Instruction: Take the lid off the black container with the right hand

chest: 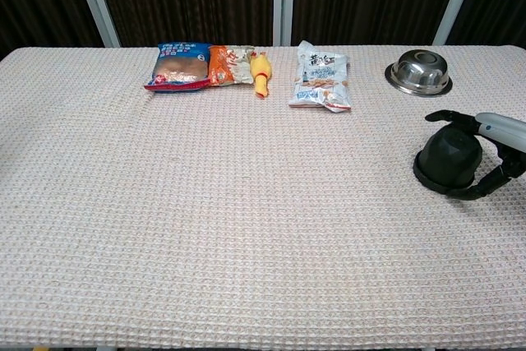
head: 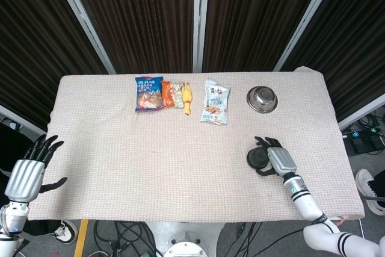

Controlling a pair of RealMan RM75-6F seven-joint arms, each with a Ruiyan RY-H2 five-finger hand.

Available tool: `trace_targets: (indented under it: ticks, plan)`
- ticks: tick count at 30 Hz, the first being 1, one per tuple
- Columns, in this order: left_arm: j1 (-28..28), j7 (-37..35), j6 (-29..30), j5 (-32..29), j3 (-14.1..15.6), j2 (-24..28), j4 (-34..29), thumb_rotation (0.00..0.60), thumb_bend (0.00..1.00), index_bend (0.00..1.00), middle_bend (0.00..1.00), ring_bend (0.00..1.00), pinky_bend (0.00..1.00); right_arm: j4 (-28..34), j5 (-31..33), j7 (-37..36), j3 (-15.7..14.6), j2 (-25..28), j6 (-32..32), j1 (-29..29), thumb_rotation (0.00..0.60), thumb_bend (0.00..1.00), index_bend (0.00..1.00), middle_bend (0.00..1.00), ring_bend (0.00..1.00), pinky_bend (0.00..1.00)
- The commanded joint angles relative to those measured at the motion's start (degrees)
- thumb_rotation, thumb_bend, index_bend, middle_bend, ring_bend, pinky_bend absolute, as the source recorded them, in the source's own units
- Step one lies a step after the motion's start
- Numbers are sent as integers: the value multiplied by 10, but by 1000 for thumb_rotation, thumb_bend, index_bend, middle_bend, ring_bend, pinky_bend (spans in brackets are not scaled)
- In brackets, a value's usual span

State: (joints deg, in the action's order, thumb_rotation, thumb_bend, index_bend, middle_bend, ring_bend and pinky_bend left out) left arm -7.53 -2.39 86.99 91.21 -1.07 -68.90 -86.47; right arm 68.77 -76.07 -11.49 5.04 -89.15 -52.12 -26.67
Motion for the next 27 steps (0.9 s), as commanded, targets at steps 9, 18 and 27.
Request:
trace_targets:
  ticks: [9, 18, 27]
  plan:
    - [1, -2, 4, 2, 0, 2, 1, 600, 86, 151, 83, 0, 169, -2, -4, -4, 0, -4, -6, -1, 600, 97, 0, 212, 0, 0]
    - [1, -1, 0, 1, 1, 1, 2, 600, 86, 151, 83, 0, 169, -2, 0, 3, 4, -5, -14, 0, 600, 112, 0, 309, 0, 0]
    - [2, -3, 0, 1, 2, 2, 2, 600, 86, 151, 83, 0, 169, -3, -6, 4, 9, -7, -45, 7, 600, 133, 230, 394, 13, 0]
